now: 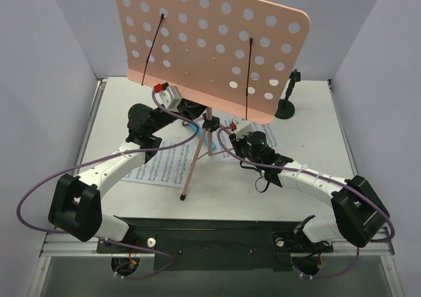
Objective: Set up the instrument practice props
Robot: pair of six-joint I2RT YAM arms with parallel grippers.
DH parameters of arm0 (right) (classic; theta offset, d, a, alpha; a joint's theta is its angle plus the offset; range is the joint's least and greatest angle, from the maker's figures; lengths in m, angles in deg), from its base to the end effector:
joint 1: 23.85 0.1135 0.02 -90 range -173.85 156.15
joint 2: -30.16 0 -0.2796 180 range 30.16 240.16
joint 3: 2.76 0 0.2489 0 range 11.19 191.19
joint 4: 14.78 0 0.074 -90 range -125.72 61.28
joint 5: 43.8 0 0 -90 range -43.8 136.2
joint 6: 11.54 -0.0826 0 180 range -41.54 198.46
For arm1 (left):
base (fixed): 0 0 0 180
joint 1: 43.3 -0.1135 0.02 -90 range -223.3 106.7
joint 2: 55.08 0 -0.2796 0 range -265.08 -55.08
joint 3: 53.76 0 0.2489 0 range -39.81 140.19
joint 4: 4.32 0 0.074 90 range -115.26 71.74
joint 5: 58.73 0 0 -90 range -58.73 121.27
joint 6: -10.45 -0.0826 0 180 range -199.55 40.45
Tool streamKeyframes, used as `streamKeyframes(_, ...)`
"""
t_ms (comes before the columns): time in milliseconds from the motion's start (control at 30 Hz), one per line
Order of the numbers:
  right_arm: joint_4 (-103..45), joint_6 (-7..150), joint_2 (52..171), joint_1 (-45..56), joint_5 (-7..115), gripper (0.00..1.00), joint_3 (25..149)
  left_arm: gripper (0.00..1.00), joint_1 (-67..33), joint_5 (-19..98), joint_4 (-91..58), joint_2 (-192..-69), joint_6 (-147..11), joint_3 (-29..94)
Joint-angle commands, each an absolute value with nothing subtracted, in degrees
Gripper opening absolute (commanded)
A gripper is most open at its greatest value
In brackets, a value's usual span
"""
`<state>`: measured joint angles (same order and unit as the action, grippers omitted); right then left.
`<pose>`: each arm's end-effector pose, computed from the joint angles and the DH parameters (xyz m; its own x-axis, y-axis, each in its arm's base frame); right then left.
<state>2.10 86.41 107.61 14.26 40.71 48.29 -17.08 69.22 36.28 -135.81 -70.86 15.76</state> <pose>0.2695 0.2013 0.2499 -0.0542 -0.2175 -0.9746 -0.5529 0.8192 -0.1521 0.2829 -0.1959 0.4093 0.3099 -0.2854 -0.9069 0.8861 0.4325 0.1667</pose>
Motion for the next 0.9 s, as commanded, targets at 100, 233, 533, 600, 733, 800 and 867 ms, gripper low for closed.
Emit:
streamKeyframes(100,-6.4,75.82,105.92,5.24,22.47,0.14,46.08,0.0,-16.5,68.97,31.3,-136.12,-82.72,18.38)
streamKeyframes(233,-7.63,76.0,105.22,5.16,23.7,0.26,46.17,0.03,-15.35,67.74,31.57,-136.65,-82.27,17.94)
streamKeyframes(533,-7.9,75.3,101.09,5.68,32.39,0.62,45.12,0.52,-13.16,67.92,31.48,-137.87,-81.4,17.5)
streamKeyframes(600,-7.63,75.04,100.21,5.95,34.51,0.69,44.85,0.62,-12.72,68.53,31.22,-138.4,-80.78,17.93)
streamKeyframes(733,-7.81,74.07,98.46,6.12,35.21,0.71,44.24,0.75,-11.49,68.8,29.55,-139.19,-81.92,18.9)
streamKeyframes(800,-7.54,73.54,96.61,6.21,37.22,0.71,43.89,0.8,-11.22,68.8,29.55,-139.28,-82.19,18.64)
streamKeyframes(867,-7.19,72.67,94.59,6.47,39.77,0.71,42.66,0.84,-11.04,68.62,29.98,-139.11,-82.01,18.11)
